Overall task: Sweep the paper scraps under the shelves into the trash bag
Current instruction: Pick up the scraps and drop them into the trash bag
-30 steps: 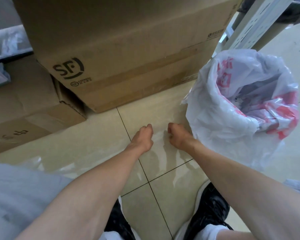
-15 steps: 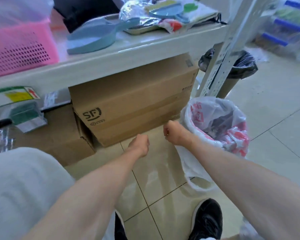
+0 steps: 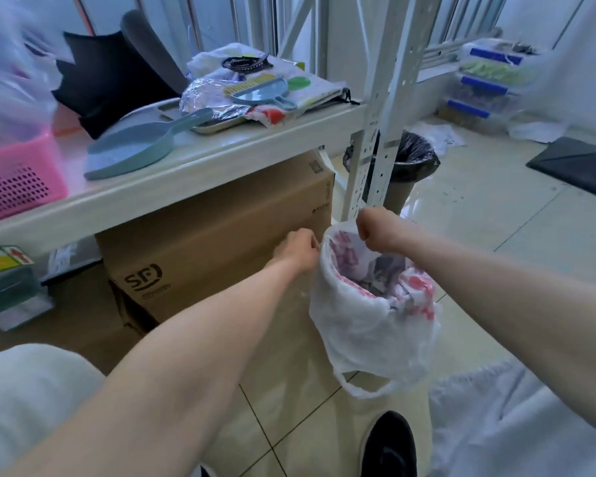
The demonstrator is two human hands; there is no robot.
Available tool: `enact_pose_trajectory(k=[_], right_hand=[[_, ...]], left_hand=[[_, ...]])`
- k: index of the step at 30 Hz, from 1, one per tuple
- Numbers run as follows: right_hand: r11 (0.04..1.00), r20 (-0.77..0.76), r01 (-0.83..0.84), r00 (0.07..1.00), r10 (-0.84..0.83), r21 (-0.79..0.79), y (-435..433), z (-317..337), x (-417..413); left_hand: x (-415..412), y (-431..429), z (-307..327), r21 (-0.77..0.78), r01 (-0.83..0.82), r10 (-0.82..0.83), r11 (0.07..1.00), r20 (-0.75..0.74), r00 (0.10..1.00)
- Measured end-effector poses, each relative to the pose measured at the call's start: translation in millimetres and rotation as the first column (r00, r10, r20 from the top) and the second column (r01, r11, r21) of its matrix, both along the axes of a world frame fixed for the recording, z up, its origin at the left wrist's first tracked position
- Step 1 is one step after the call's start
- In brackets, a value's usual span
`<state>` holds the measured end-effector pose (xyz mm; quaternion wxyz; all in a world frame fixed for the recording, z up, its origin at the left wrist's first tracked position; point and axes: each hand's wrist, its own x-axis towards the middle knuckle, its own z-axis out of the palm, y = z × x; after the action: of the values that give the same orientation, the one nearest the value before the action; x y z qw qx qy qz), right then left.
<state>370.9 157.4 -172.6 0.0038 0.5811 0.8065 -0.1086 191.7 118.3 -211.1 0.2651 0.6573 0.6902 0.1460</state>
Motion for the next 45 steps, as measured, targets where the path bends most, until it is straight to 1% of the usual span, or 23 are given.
enact_pose_trajectory(k=[4, 6, 10, 14, 18, 24, 27, 35, 41, 45], right_hand=[[0.998, 0.045, 0.07, 0.997, -0.07, 0.001, 3.9, -12.8, 28.8], [0.996, 0.029, 0.092, 0.995, -0.092, 0.008, 5.1, -23.3, 36.2], [0.993, 0.019, 0.1, 0.995, -0.099, -0.059, 2.5, -54.2, 41.9], [0.99, 0.031, 0.115, 0.993, -0.113, -0.083, 0.8, -69.6, 40.1], [0.991, 0.043, 0.116, 0.993, -0.113, -0.066, 1.1, -69.1, 39.6], [0.991, -0.01, 0.124, 0.992, -0.125, -0.053, -1.0, -61.7, 40.9], [0.991, -0.014, 0.124, 0.992, -0.124, -0.05, -0.5, -59.0, 39.6], [0.989, 0.03, 0.151, 0.988, -0.151, 0.002, -4.9, -66.3, 37.5], [0.99, 0.094, 0.137, 0.986, -0.135, -0.02, -14.6, -58.6, 49.6], [0.98, 0.124, 0.2, 0.972, -0.2, 0.013, -22.6, -48.1, 60.3]], left_hand=[[36.8, 15.3, -7.3, 0.015, 0.04, -0.041, 0.999, 0.049, 0.998], [51.1, 21.1, -14.5, 0.02, 0.049, -0.05, 0.999, 0.063, 0.997], [65.8, 26.3, -33.2, 0.002, 0.041, -0.041, 0.999, 0.069, 0.997], [68.1, 26.6, -43.8, -0.032, 0.029, -0.027, 0.999, 0.078, 0.997], [71.3, 28.7, -42.4, -0.017, 0.032, -0.031, 0.999, 0.085, 0.996], [71.4, 25.4, -32.0, -0.029, 0.057, -0.053, 0.998, 0.109, 0.993], [66.5, 22.4, -29.1, -0.034, 0.043, -0.039, 0.998, 0.12, 0.992], [48.5, 13.4, -33.9, -0.107, 0.002, 0.012, 0.994, 0.13, 0.991], [44.8, 7.3, -30.0, -0.083, -0.025, 0.035, 0.996, 0.128, 0.991], [33.9, 0.6, -26.7, -0.072, -0.068, 0.073, 0.995, 0.081, 0.994]])
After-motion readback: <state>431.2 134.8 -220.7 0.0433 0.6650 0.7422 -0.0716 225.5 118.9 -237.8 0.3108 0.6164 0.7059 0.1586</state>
